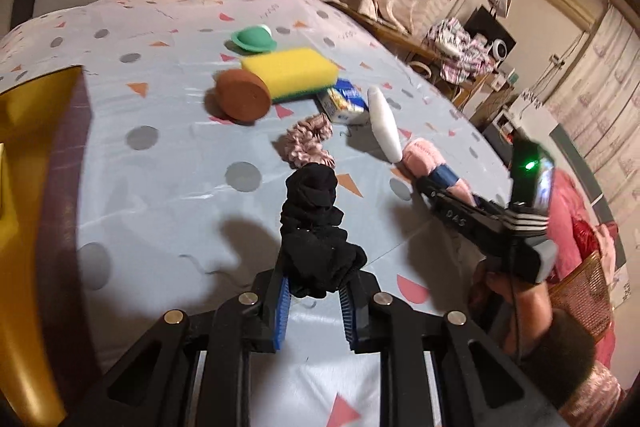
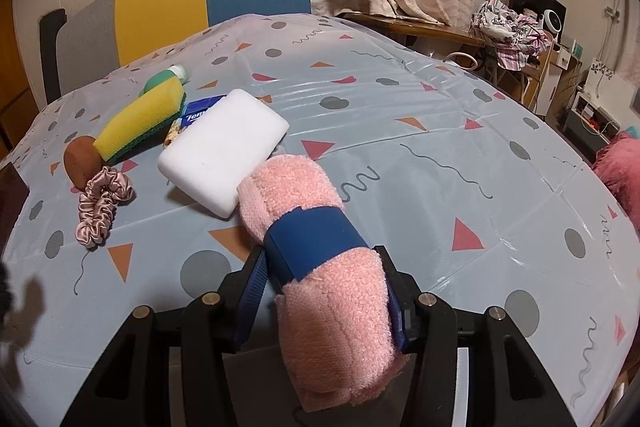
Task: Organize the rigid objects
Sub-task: 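Drop the black scrunchie into the tray with left tool while right holds pink roll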
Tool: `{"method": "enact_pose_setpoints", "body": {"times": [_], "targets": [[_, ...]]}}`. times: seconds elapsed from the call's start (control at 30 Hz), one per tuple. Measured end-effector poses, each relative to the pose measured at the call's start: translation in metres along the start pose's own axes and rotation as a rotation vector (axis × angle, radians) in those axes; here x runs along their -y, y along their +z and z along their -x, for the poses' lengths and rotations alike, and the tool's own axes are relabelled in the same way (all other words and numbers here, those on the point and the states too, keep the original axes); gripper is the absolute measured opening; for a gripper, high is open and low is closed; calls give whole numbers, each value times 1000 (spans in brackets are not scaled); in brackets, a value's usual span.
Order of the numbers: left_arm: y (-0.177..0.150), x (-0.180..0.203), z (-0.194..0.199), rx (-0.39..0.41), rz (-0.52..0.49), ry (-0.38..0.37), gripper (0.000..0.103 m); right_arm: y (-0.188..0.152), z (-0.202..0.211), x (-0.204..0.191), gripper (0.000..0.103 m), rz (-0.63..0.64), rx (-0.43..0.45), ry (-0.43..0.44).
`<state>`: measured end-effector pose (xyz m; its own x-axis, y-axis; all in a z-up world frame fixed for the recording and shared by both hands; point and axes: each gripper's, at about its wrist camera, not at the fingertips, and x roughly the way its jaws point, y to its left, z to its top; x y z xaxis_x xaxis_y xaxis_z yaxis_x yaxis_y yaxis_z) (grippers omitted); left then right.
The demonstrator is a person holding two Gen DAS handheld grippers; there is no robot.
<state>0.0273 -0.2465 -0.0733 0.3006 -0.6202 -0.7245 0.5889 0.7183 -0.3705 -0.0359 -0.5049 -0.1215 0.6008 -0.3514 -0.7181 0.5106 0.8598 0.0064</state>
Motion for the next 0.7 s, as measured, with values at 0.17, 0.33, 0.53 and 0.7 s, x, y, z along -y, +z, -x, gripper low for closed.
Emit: {"method": "enact_pose_setpoints", "body": {"times": [0.17, 0.33, 0.53, 0.7], "targets": [[3, -19, 39, 76, 44, -2, 20, -1, 6, -1, 48, 6, 25, -24], [10, -57, 69, 132, 122, 25, 20, -1, 13, -7, 48, 36, 59, -48], [22, -122, 94, 183, 235, 105, 20, -1, 18, -16, 48, 77, 83, -69], [28, -177, 106, 196, 325, 173, 21, -1, 16, -22, 48, 107, 76, -85]]}}
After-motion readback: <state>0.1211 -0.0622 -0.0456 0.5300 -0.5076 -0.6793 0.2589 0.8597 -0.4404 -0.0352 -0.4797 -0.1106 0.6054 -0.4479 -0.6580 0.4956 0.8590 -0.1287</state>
